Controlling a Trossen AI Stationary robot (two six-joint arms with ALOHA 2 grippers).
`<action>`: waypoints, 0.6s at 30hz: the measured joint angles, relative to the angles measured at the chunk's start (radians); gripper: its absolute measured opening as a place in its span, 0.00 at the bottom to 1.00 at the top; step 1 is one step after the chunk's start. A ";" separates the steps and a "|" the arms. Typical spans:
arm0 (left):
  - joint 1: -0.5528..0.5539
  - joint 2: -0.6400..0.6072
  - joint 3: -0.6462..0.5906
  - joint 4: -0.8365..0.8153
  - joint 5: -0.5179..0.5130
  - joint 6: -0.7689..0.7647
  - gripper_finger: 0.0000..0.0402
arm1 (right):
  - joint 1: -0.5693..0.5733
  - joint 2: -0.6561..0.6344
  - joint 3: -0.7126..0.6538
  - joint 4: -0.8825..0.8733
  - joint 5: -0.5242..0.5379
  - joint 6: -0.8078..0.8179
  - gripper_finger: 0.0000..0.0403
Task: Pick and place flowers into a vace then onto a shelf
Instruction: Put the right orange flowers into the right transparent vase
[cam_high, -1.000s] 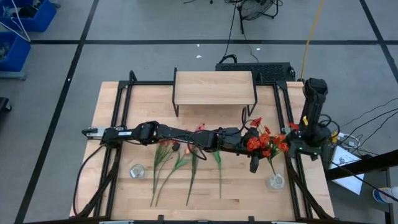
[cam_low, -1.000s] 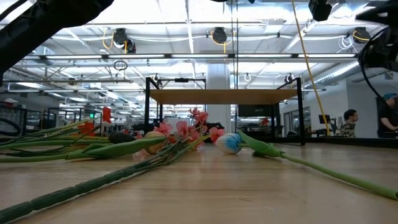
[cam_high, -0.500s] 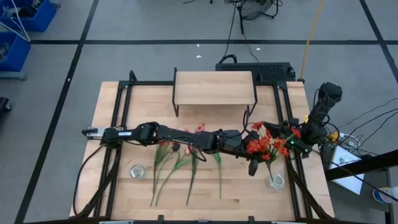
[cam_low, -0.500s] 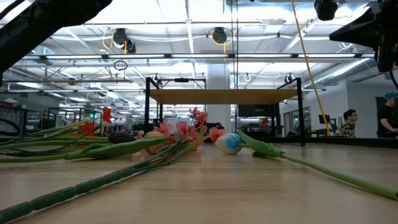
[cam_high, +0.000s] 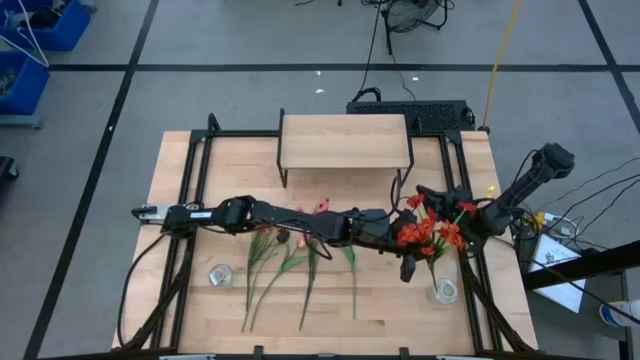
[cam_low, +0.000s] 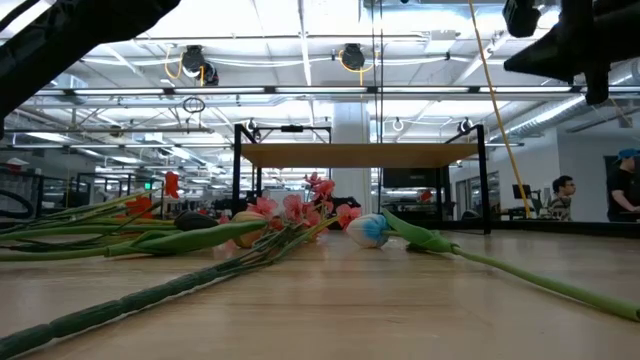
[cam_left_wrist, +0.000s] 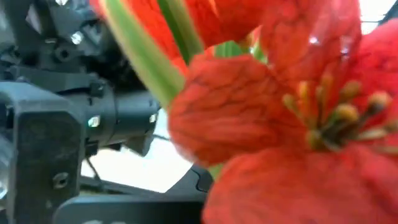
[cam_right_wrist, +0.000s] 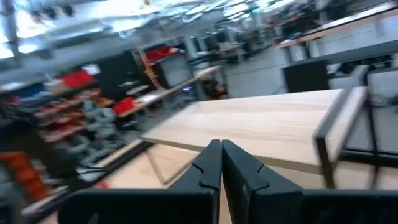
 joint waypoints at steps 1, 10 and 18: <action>0.002 0.000 0.000 -0.005 0.000 -0.005 0.08 | -0.002 0.001 0.003 -0.005 -0.001 0.002 0.01; -0.012 0.000 0.000 -0.124 0.000 0.018 0.02 | -0.058 0.000 0.003 -0.201 -0.229 0.081 0.01; -0.033 -0.004 0.000 -0.259 0.005 -0.001 0.06 | -0.204 0.000 0.003 -0.472 -0.591 0.446 0.01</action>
